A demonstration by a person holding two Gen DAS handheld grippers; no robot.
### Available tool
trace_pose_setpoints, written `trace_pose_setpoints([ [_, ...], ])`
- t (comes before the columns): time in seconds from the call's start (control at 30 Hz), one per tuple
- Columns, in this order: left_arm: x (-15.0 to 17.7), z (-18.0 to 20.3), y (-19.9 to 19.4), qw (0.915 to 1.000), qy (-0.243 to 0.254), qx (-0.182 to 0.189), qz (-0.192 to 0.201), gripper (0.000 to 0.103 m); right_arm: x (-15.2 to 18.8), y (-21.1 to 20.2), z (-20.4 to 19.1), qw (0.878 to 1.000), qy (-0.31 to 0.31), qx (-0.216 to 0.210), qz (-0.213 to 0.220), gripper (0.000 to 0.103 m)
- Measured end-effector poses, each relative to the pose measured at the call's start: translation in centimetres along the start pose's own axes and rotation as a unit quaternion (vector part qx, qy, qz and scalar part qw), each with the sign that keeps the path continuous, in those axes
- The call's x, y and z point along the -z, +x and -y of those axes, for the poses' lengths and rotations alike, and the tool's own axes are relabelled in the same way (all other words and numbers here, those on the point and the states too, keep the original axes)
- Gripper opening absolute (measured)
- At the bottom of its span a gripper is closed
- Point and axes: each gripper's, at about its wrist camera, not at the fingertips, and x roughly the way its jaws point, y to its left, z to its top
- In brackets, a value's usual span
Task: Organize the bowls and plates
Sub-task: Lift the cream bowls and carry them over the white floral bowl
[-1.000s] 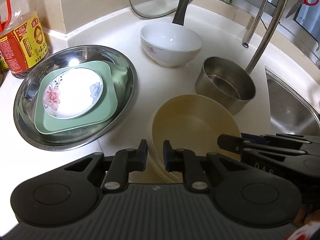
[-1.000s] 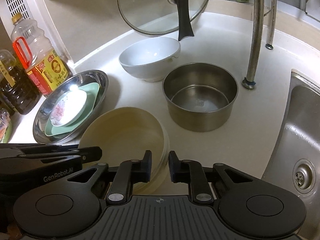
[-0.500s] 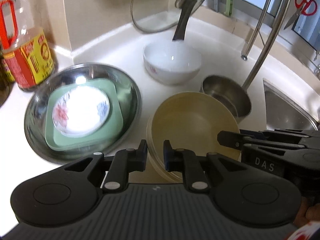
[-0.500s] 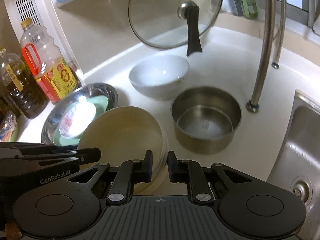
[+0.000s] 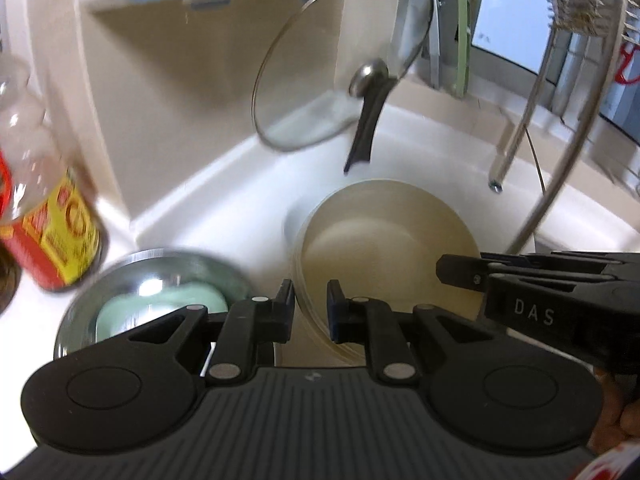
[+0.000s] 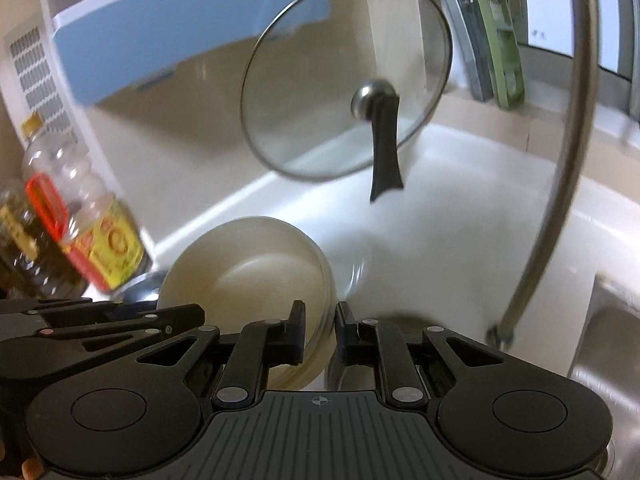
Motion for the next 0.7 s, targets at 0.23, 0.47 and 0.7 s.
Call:
trace_pose_setpoints([
  [0.23, -4.3, -0.3, 2.9, 0.9999, -0.007, 0.009, 0.005, 0.014, -4.2, 2.3, 1.8, 1.0, 0.019, 0.0, 0.0, 0.016],
  [0.47, -5.8, -0.7, 5.8, 0.9997, -0.016, 0.01, -0.018, 0.014, -5.6, 5.3, 2.9, 0.999, 0.034, -0.001, -0.028, 0.016],
  [0.7, -5.3, -1.1, 8.2, 0.9986, -0.022, 0.005, -0.049, 0.014, -5.4, 8.0, 3.6, 0.997, 0.044, -0.001, -0.059, 0.016],
])
